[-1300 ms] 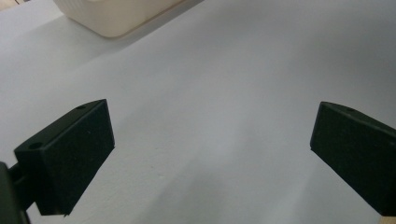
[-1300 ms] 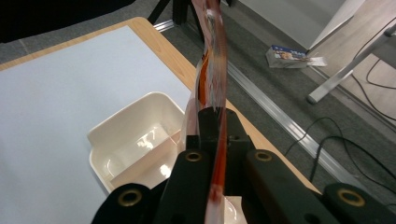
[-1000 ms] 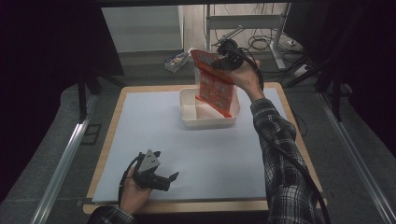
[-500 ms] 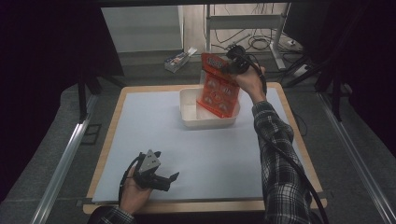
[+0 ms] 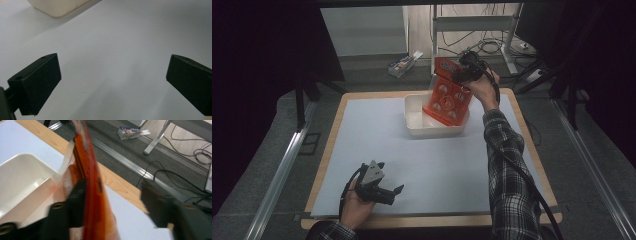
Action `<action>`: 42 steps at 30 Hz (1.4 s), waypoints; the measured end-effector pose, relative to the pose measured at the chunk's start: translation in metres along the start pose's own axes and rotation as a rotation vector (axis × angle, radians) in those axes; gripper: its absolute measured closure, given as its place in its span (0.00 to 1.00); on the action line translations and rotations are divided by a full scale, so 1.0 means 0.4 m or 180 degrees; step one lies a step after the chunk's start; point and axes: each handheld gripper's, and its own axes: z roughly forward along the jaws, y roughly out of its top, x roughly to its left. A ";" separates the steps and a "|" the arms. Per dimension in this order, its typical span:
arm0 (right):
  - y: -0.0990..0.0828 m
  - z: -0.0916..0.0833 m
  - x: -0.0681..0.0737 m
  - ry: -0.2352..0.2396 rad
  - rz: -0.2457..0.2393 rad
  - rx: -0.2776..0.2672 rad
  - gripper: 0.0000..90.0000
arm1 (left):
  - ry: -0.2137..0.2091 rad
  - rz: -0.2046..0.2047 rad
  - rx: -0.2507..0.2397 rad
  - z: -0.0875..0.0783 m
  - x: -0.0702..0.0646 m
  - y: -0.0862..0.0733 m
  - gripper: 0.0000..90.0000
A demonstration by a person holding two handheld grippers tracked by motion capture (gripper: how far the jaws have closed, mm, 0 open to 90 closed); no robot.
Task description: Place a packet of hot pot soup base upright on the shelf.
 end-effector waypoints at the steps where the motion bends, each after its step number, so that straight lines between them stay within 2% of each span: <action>1: 0.001 0.000 -0.004 0.0030 0.0027 -0.0073 0.25 | 0.0001 0.0007 0.0003 0.000 0.000 0.000 0.00; 2: 0.001 0.000 -0.004 0.0030 0.0027 -0.0073 0.25 | 0.0000 0.0007 0.0005 0.001 -0.001 0.000 0.00; 3: 0.001 0.003 -0.009 0.0171 0.0084 -0.0100 0.13 | 0.0000 0.0008 0.0006 0.001 -0.001 0.000 0.00; 6: 0.001 -0.002 -0.009 0.0153 0.0055 -0.0114 0.08 | -0.0002 0.0008 0.0005 0.002 -0.002 0.000 0.00; 10: 0.002 -0.015 -0.011 0.0140 0.0104 -0.0144 0.01 | -0.0003 0.0015 -0.0005 0.002 -0.003 0.000 0.00; 19: 0.017 -0.069 -0.002 0.0124 0.0020 -0.0237 0.00 | -0.0028 0.0136 -0.0084 0.000 -0.013 0.004 0.00; 20: 0.018 -0.075 -0.001 0.0127 0.0012 -0.0246 0.00 | -0.0067 0.0110 -0.0163 -0.004 -0.012 0.005 0.00; 23: 0.020 -0.090 0.005 0.0125 -0.0027 -0.0263 0.00 | -0.0165 0.0025 -0.0245 -0.008 -0.005 0.004 0.00; 26: 0.021 -0.099 0.010 0.0139 -0.0032 -0.0284 0.00 | -0.0129 0.0023 -0.0236 -0.008 -0.004 0.003 0.00; 34: 0.023 -0.136 0.028 0.0257 0.0019 -0.0419 0.00 | -0.0163 -0.0021 -0.0275 -0.007 0.001 0.002 0.00; 37: 0.018 -0.152 0.031 0.0325 0.0070 -0.0502 0.00 | -0.0168 0.0036 -0.0395 -0.015 -0.002 0.005 0.00; 42: 0.005 -0.168 0.034 0.0392 0.0082 -0.0567 0.00 | -0.0136 0.0102 -0.0433 -0.018 -0.009 0.007 0.00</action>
